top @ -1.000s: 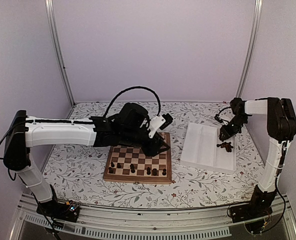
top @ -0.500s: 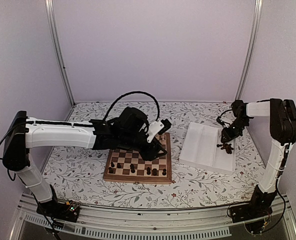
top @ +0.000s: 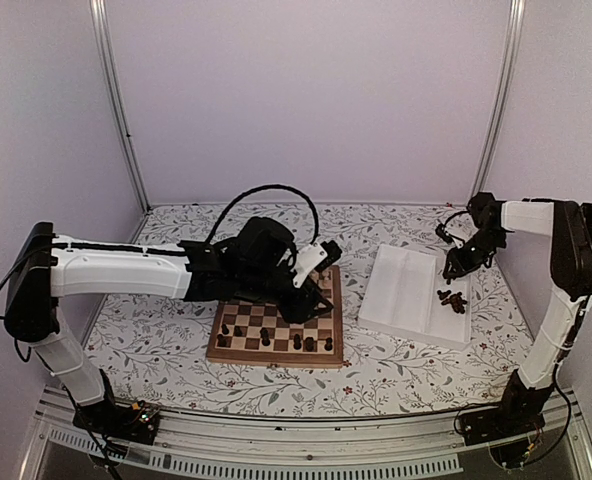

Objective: Set up the chess pieces on the board
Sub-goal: Pick up the chess piece from the storage box.

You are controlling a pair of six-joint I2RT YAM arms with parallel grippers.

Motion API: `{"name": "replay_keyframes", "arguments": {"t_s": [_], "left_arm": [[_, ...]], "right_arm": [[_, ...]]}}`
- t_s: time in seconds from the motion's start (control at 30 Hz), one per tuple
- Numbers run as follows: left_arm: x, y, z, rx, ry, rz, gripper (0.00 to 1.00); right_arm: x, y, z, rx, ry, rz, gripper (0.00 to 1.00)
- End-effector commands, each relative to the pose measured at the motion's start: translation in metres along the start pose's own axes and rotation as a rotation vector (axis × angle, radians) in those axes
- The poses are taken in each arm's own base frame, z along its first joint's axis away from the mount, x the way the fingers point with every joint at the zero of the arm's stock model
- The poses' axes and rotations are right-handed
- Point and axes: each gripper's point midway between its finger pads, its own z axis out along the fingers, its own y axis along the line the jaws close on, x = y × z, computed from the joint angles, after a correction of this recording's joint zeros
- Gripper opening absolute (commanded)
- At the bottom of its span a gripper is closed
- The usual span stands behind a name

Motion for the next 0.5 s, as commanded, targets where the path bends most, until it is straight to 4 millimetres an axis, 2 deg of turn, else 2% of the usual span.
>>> {"name": "replay_keyframes", "arguments": {"t_s": [0.0, 0.1, 0.23, 0.33, 0.47], "left_arm": [[-0.021, -0.004, -0.001, -0.005, -0.074, 0.011, 0.49], [-0.042, 0.002, 0.003, -0.037, -0.161, -0.003, 0.49], [-0.077, 0.006, 0.017, -0.078, -0.327, -0.024, 0.48], [-0.092, 0.008, 0.045, -0.141, -0.378, -0.028, 0.48], [-0.111, -0.004, 0.084, -0.158, -0.393, -0.003, 0.48]], "right_arm": [[-0.017, 0.021, -0.037, -0.063, -0.109, -0.018, 0.22], [-0.026, 0.037, -0.050, -0.142, -0.167, -0.021, 0.22], [-0.040, 0.073, -0.072, -0.342, -0.266, -0.028, 0.22], [-0.049, 0.094, -0.083, -0.477, -0.318, -0.021, 0.22], [-0.047, 0.108, -0.085, -0.583, -0.323, 0.002, 0.22]]}}
